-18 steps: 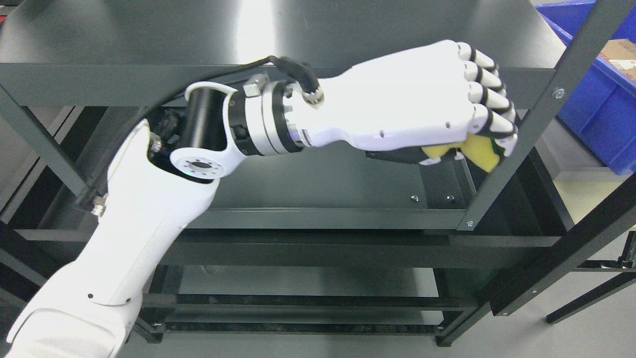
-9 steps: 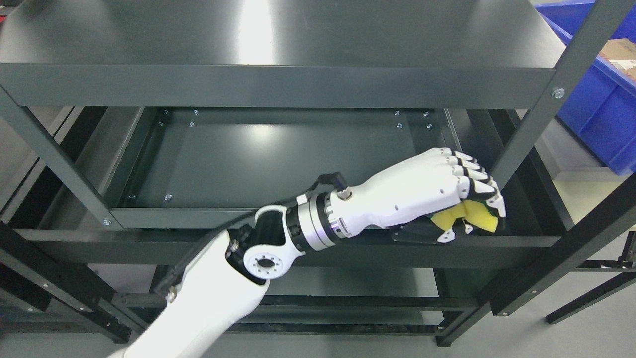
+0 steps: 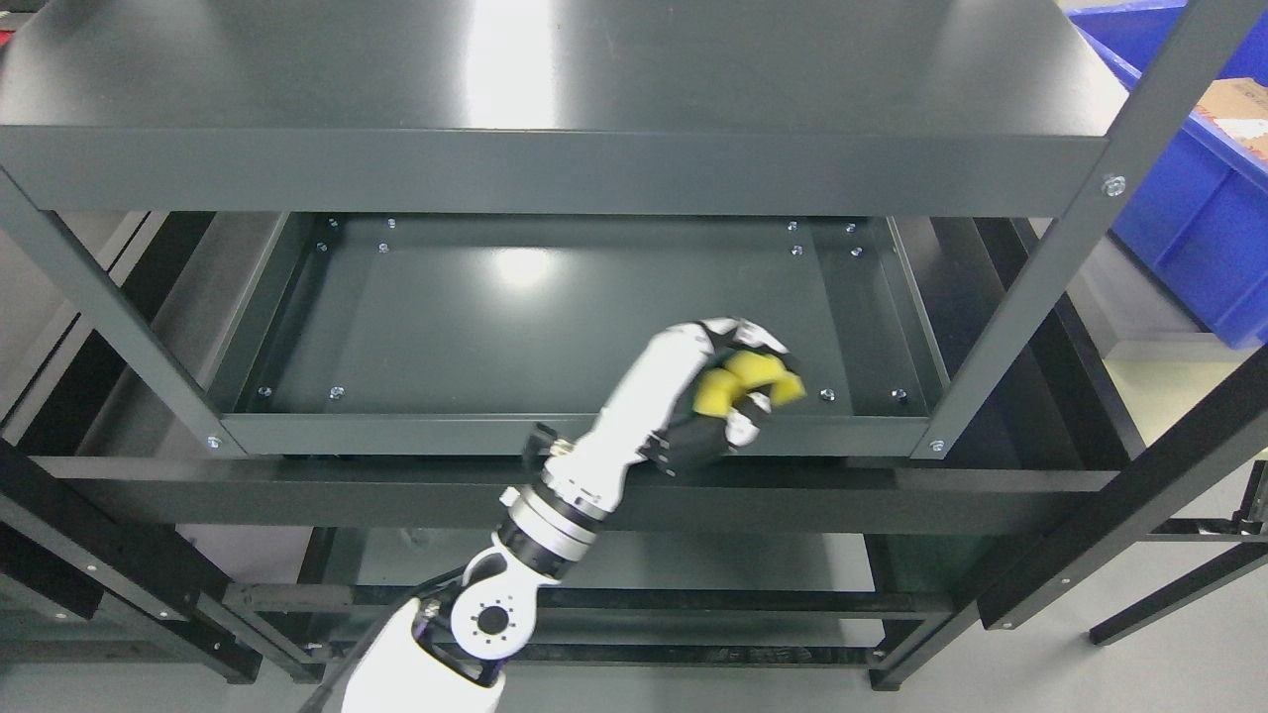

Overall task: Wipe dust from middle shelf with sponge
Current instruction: 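Withdraw the left hand holding the sponge from the shelf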

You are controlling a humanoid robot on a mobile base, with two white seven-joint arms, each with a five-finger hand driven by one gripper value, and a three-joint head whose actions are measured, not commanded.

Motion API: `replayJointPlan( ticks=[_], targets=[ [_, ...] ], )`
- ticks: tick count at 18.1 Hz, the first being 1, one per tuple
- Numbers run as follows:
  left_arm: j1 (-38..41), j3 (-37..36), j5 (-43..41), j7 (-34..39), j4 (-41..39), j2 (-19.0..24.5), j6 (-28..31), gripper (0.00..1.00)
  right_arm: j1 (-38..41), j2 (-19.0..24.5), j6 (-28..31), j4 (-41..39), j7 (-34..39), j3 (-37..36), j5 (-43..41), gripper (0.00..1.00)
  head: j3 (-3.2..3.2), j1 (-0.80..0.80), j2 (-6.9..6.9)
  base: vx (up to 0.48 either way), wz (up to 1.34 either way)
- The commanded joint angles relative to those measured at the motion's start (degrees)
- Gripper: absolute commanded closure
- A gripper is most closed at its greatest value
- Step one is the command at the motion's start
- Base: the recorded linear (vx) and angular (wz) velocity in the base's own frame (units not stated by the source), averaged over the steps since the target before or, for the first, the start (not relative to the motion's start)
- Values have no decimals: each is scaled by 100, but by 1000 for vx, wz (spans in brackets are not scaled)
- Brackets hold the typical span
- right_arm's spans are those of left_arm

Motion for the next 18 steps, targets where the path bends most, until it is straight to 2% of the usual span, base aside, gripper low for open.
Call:
replayJointPlan(
  ticks=[1,5,18],
  targets=[
    [341,2862,801,-144,-184,-26,491,100,2,-100,-1,-100,0,0,0,0,0,0,0,0,0],
    [349,3639,1224,-627,-350,-26,772,100,2,-100,-1,-100,0,9,0,0,0,0,0,0,0],
    [499,3762,1734,-874,-430,129,790,100,2,-100,-1,-100,0,0,0,0,0,0,0,0,0]
  ],
)
